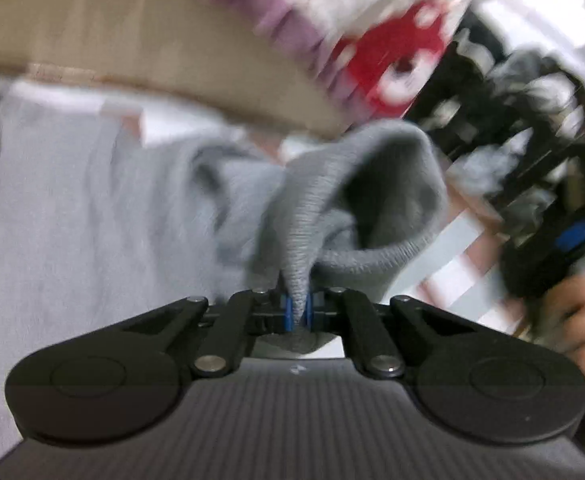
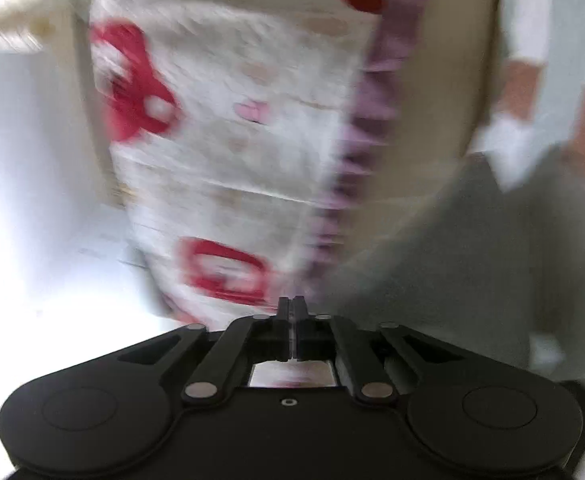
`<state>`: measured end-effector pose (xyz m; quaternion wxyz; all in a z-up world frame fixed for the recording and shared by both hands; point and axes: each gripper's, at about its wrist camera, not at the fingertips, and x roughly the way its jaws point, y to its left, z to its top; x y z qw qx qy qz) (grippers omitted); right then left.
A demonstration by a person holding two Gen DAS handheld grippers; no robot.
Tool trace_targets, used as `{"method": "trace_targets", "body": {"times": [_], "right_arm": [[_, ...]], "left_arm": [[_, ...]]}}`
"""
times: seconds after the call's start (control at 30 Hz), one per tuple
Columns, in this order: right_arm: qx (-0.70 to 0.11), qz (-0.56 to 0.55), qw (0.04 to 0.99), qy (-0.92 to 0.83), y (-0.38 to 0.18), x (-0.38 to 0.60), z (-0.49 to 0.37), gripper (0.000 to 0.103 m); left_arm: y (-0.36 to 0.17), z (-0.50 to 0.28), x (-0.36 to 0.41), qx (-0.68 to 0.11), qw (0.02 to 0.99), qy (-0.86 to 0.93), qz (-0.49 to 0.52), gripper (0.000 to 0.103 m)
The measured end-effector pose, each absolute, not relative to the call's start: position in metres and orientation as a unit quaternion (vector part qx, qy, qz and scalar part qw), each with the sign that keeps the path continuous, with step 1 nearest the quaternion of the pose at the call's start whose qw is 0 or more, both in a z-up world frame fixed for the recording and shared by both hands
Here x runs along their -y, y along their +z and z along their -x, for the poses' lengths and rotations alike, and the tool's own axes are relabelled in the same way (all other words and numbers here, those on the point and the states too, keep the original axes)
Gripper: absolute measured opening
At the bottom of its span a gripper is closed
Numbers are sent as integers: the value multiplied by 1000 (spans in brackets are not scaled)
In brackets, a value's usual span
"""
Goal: Fold clothes
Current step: 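Fold the sleeve across the body with the right gripper while the left gripper holds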
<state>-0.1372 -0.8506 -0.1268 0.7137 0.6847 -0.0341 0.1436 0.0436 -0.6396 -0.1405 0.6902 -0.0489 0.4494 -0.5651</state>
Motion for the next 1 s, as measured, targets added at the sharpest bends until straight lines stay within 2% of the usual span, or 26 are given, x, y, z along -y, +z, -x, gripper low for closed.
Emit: {"method": "trace_targets", "body": {"times": [0.07,0.17,0.23,0.3,0.37,0.47,0.5,0.53,0.57,0.6,0.83,0.97,1.0], "right_arm": [[31,-673,729,118,-119,855,149,3],[-87,-599,796,-14,-104,853,154,3],[-145,-563,811,-61,-98,849,152,4],[-179,-536,821,-79,-89,843,150,7],[-192,-509,835,-84,-77,835,151,8],[-204,-468,855,-87,-57,822,155,9],[-207,-457,861,-88,-52,819,157,9],[-207,-451,863,-90,-51,818,159,9],[-210,-445,866,-90,-50,817,161,9],[-217,-442,866,-86,-53,817,162,9],[-329,-416,843,-88,-89,810,147,9],[-338,-412,832,-151,-104,815,135,9],[-340,-411,829,-167,-108,816,132,12]], "left_arm": [[-150,-38,638,-445,704,-553,25,6],[-149,-27,634,-417,716,-560,-5,9],[-139,-15,633,-384,724,-571,-36,16],[-127,-4,630,-348,733,-580,-64,39],[-115,1,628,-314,742,-588,-73,51],[-108,1,641,-300,733,-605,-85,52],[-108,0,650,-305,726,-610,-91,49],[-109,-2,658,-312,719,-614,-95,41],[-114,-7,665,-336,712,-611,-86,11],[-118,-12,671,-357,705,-607,-78,5],[-124,-23,680,-423,694,-581,-35,5],[-128,-29,685,-460,686,-564,-10,5],[-129,-30,686,-469,683,-560,-4,4]]}}
